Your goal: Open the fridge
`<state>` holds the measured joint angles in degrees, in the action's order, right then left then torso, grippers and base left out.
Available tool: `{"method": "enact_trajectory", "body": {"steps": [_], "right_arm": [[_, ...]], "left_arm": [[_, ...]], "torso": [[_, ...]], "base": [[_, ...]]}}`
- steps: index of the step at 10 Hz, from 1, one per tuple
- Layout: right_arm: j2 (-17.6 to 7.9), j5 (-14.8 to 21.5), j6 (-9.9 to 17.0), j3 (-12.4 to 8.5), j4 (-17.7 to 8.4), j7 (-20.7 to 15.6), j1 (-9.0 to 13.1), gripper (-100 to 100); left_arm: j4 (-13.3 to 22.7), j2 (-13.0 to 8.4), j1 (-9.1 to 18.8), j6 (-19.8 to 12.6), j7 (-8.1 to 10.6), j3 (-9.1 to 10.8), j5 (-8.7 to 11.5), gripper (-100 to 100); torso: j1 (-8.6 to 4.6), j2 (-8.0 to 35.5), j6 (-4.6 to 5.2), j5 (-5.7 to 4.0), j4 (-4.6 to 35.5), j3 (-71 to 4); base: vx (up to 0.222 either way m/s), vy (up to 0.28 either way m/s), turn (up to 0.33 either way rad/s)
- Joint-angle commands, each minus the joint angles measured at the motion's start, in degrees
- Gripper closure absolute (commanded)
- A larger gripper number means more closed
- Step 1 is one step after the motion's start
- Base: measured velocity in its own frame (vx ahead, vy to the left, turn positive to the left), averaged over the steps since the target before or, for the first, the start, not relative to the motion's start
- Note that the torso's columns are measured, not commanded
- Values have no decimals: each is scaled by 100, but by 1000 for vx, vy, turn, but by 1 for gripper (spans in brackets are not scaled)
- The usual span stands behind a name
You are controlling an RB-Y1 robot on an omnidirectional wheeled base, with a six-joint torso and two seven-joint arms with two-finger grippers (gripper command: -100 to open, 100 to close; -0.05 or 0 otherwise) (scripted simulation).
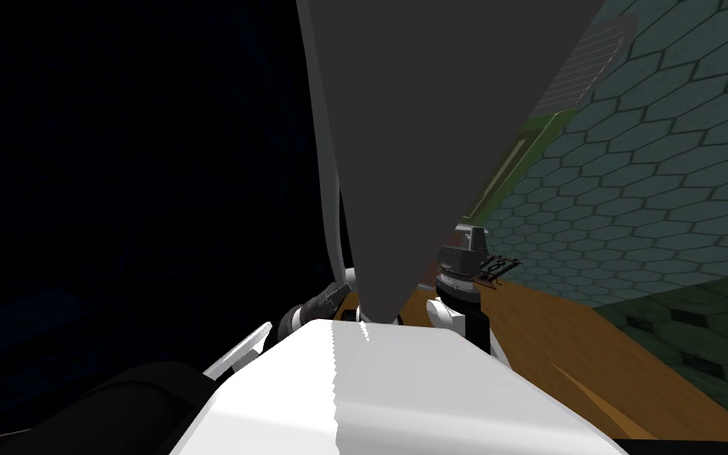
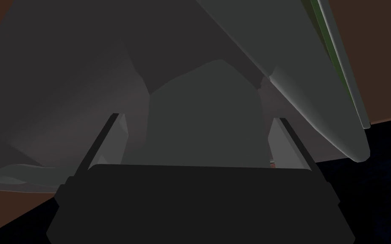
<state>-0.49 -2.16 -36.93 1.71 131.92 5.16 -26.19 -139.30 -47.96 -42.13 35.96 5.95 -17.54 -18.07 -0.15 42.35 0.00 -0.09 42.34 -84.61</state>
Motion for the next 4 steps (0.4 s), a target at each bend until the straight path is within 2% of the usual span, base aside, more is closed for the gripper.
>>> {"method": "enact_trajectory", "body": {"steps": [1, 4], "right_arm": [[0, 0, 0, 0, 0, 0, 0, 0], [0, 0, 0, 0, 0, 0, 0, 0]], "left_arm": [[3, -1, -1, 0, 0, -1, -1, 0], [9, -4, -1, 0, -2, -3, -4, 0]], "torso": [[6, -2, -1, 3, -2, 2], [16, -5, -1, 8, -5, 3]], "base": [[0, 0, 0], [0, 0, 0]]}}
